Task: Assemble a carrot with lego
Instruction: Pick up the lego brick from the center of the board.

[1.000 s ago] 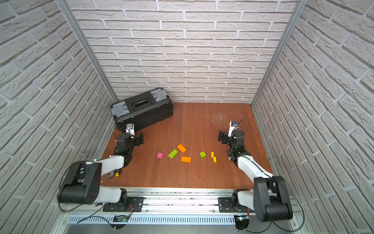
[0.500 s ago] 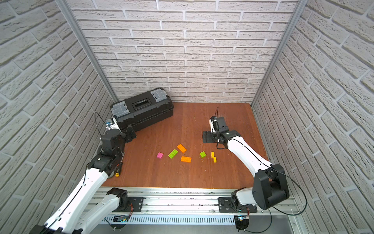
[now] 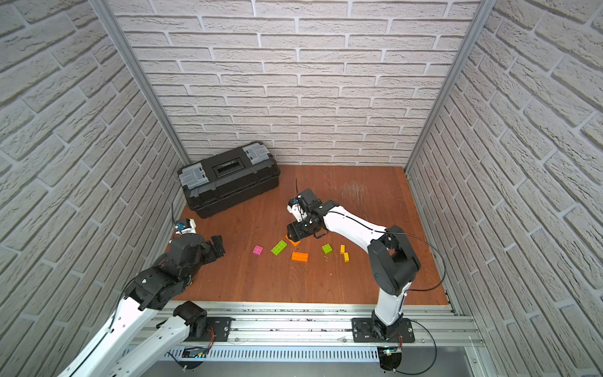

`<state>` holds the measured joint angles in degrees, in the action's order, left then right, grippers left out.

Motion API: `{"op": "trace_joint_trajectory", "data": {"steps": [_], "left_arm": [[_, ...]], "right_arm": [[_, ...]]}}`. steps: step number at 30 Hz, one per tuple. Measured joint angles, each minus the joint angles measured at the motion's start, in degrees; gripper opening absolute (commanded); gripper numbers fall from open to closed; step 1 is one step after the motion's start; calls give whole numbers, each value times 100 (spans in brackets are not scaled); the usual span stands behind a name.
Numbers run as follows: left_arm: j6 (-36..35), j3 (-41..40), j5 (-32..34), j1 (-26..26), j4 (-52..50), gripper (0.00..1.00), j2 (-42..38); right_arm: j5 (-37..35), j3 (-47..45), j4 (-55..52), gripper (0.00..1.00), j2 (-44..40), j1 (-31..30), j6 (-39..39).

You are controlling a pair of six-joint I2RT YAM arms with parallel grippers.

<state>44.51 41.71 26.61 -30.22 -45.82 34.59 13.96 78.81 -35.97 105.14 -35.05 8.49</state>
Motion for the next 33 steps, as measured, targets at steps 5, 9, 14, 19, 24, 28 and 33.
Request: {"op": "trace_joint_trajectory", "data": {"steps": [5,9,14,19,24,28,33], "left_arm": [[212,-7,-179,-210,-153,98,166],[501,-9,-387,-223,-262,98,713],[1054,-9,-787,-227,-267,98,1340],[1497,2,-927,-232,-286,98,1257],[1578,181,-911,-214,-404,98,1220],[1550,339,-909,-192,-428,98,1200],[1534,306,-909,-177,-435,98,815]], "right_arm": [[-22,396,-87,74,586,-205,-7],[-59,398,-50,74,588,-295,118],[-227,636,-249,72,750,-417,179],[-577,953,-629,73,966,-629,1386],[-857,691,-726,68,706,-1021,3230],[-1080,1119,-931,67,796,-1366,4179],[-1207,1838,-1003,67,1202,-1515,4857]]}}
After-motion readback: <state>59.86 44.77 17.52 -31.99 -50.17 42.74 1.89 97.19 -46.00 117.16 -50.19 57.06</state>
